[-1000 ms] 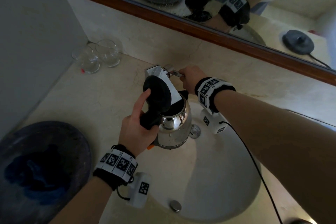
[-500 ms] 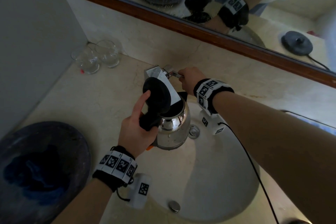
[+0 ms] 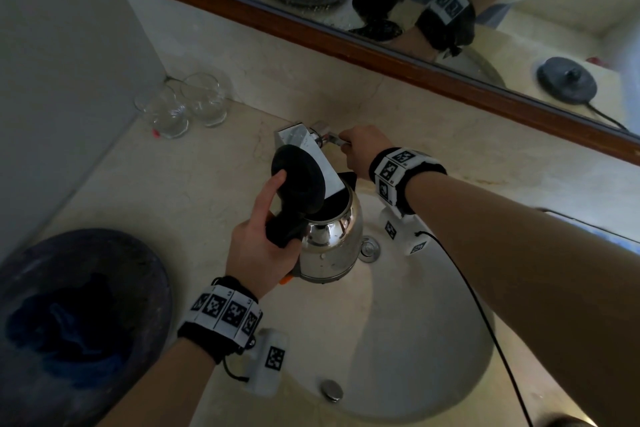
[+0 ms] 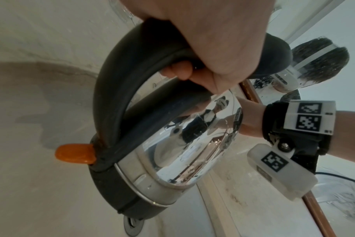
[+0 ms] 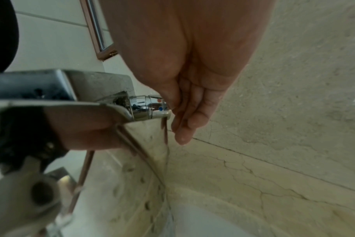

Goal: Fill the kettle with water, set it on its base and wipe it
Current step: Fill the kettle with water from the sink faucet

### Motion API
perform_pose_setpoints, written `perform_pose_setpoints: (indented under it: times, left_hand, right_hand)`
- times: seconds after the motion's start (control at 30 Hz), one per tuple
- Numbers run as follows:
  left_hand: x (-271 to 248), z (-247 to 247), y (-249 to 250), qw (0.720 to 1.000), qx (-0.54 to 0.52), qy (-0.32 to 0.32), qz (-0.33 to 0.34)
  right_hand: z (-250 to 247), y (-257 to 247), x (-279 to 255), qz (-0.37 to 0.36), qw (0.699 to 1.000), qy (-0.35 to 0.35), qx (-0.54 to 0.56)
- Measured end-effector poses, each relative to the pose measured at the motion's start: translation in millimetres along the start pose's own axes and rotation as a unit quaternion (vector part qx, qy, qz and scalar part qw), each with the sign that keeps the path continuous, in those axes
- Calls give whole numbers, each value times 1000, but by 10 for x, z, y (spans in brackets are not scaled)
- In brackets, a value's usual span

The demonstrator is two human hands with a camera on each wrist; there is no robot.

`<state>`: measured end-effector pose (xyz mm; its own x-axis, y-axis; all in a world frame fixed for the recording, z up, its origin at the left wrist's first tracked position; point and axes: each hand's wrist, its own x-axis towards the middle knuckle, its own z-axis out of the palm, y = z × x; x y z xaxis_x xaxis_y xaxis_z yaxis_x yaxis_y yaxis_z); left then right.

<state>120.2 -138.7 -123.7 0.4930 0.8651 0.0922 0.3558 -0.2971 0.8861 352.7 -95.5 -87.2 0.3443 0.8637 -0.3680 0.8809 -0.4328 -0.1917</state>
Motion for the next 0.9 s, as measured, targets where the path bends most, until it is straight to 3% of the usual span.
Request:
perform_pose_setpoints:
  times: [0.9]
  left_hand:
    - [-7,13,-35,1000,-1,4,5]
  right_hand:
    - [38,17,28,2,1000,5,0]
